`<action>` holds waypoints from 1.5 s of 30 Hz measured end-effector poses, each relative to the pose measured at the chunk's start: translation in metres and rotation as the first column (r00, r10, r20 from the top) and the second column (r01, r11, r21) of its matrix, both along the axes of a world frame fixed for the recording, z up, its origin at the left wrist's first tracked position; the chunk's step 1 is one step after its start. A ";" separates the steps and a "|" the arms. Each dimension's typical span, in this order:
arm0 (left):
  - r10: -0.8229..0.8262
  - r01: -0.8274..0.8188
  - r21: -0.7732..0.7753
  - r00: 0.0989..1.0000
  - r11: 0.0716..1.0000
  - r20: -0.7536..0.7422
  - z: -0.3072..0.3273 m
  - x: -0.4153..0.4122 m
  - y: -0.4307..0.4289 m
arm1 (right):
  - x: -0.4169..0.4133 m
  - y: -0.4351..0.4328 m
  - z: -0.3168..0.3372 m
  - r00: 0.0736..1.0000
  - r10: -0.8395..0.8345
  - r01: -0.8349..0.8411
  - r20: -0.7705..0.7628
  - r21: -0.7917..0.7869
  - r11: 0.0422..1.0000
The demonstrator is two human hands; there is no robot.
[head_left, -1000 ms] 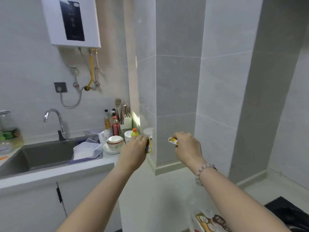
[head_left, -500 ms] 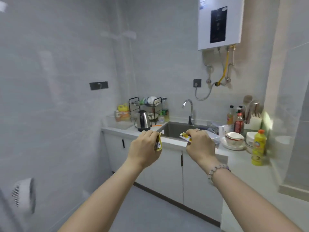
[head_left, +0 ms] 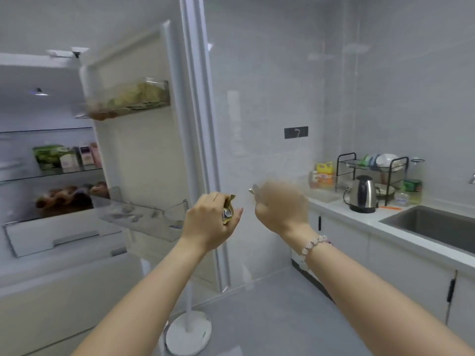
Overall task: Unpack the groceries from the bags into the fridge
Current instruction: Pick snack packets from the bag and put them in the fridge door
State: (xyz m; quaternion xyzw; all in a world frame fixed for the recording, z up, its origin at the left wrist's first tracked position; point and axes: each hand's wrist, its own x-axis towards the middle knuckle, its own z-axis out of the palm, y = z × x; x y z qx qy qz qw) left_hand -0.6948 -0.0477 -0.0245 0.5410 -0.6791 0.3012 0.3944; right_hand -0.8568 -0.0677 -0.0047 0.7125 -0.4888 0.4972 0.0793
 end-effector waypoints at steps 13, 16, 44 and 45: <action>0.233 -0.226 0.071 0.967 0.971 -0.105 0.032 0.207 0.051 | 0.229 0.012 0.026 0.929 0.360 -0.362 -0.082 -0.002 0.932; 0.262 -0.252 0.094 0.959 0.963 -0.113 0.038 0.241 0.049 | 0.256 0.002 0.032 0.943 0.307 -0.310 -0.127 -0.005 0.951; 0.576 -0.288 0.877 0.817 0.385 0.016 0.052 0.344 -0.186 | 0.396 -0.166 0.034 0.546 0.394 -0.044 -0.739 0.444 0.895; 0.562 -0.319 0.882 0.824 0.347 0.077 0.050 0.342 -0.186 | 0.397 -0.166 0.032 0.517 0.406 -0.054 -0.754 0.445 0.894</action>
